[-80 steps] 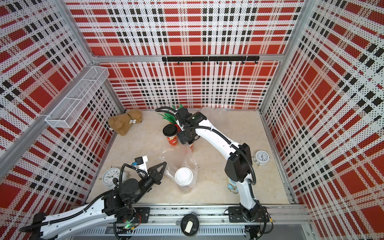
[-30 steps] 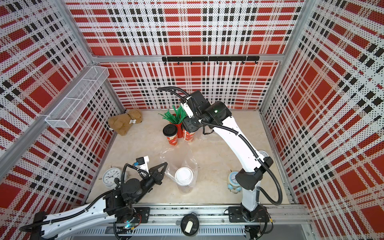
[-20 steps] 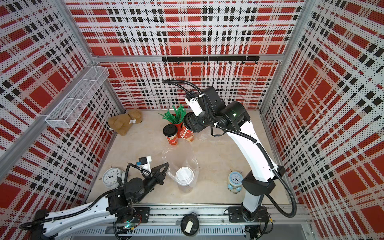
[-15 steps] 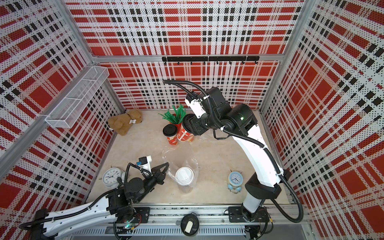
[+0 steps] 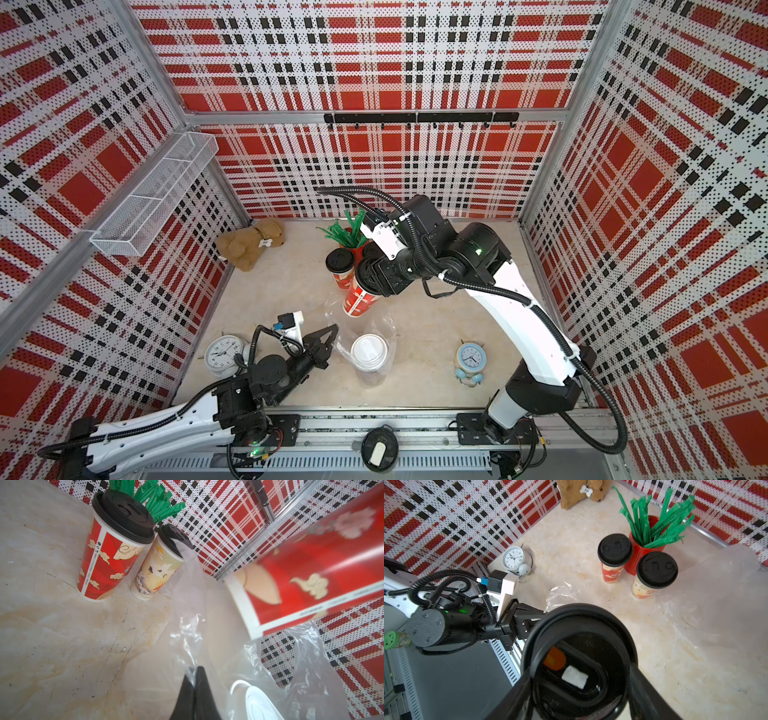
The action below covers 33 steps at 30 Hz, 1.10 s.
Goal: Pack milk tea into plastic carrier bags
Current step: Place the milk tea cup in the plastic carrier bag.
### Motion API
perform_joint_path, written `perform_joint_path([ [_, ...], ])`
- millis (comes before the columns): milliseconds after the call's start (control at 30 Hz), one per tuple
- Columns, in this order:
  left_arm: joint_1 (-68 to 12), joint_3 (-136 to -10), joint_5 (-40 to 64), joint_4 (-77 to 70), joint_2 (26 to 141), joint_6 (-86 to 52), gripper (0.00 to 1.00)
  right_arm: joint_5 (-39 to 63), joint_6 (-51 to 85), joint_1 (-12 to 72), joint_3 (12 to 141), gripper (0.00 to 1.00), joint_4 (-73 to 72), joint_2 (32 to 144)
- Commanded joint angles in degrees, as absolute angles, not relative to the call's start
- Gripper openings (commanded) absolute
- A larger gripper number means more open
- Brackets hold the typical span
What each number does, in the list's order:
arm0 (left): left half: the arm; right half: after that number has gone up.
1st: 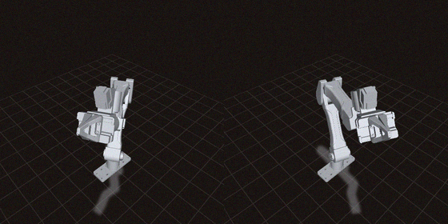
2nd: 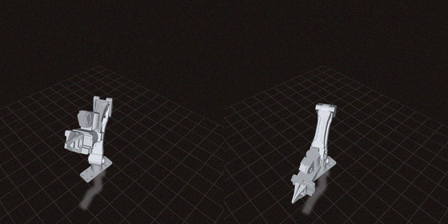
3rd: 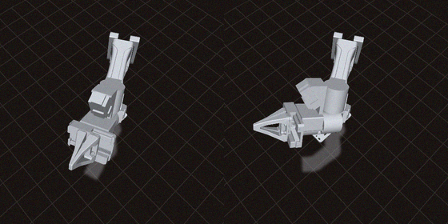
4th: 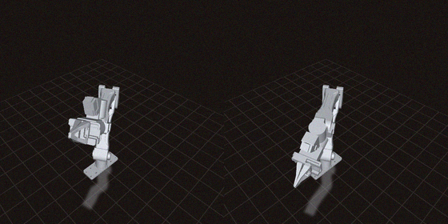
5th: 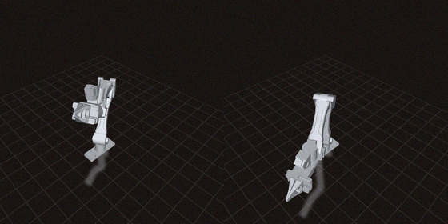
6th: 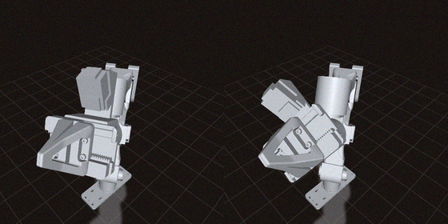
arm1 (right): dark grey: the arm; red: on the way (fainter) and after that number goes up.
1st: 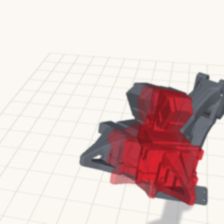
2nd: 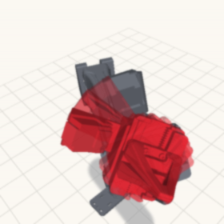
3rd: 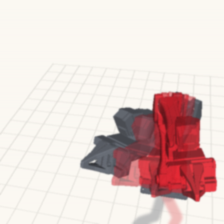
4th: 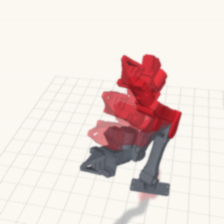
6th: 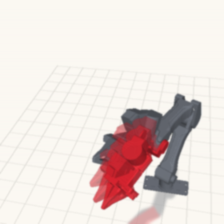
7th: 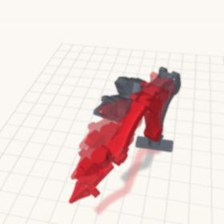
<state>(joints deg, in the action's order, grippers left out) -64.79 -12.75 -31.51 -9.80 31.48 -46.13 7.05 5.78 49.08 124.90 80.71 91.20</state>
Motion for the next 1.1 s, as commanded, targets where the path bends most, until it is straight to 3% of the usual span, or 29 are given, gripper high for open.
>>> perform_joint_path([
  [0, -64.60, -15.27, -32.17, -10.71, 31.75, -45.53, 0.00, 7.66, 6.59, 49.27, 123.27, 0.49, 76.60, 90.88],
  [767, -63.48, -16.35, -31.31, -12.56, 33.68, -44.56, 0.00, -9.96, 5.49, 56.99, 126.04, 0.48, 79.74, 102.57],
  [1067, -62.07, -17.06, -30.76, -12.66, 34.35, -44.35, 0.00, -10.24, 7.03, 57.59, 117.84, 0.47, 74.18, 102.13],
])
